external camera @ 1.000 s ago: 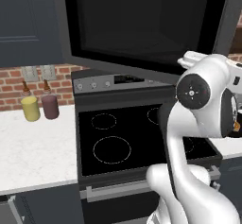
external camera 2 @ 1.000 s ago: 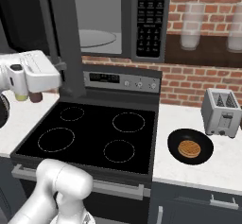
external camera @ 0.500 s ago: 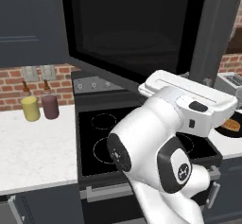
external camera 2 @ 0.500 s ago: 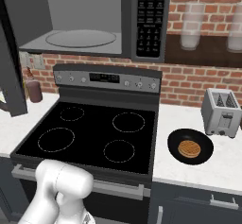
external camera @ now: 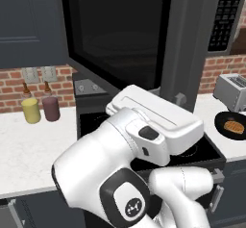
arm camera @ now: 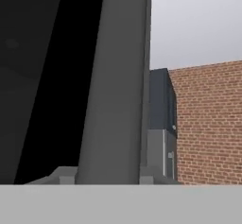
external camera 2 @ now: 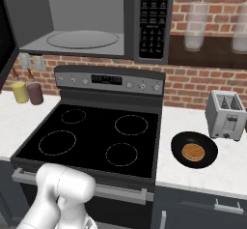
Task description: Open the microwave, place the bowl with waffle inside the microwave, then close the microwave door and turn it on.
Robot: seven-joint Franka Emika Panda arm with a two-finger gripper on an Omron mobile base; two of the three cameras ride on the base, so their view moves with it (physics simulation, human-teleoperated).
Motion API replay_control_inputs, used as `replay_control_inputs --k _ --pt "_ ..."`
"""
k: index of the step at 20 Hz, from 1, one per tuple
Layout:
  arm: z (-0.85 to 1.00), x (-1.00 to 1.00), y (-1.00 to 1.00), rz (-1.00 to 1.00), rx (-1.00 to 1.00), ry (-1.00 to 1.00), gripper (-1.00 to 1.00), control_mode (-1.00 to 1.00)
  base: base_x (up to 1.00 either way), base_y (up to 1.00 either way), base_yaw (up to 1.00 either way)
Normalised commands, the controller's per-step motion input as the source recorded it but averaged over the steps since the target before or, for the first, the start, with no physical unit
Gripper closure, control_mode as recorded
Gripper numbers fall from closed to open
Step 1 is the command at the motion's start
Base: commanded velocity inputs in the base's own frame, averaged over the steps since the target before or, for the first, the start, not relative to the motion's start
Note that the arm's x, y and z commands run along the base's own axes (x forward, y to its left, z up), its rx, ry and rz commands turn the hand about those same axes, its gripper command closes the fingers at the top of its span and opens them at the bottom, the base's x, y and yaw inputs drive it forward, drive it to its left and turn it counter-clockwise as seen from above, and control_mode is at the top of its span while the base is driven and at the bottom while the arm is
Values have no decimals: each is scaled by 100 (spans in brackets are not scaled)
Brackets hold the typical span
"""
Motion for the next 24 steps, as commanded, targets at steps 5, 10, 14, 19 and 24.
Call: replay_control_inputs --k 5,10,14,19,24 --pt "-18 0 19 -13 0 11 100 -100 0 0 0" --pt "-30 1 8 -7 0 3 -100 -100 0 0 0" --pt "-30 5 -1 0 0 0 -100 -100 0 0 0" --pt "-26 8 -2 6 0 0 -100 -100 0 0 0" --pt "-10 1 0 15 0 0 -100 -100 0 0 0"
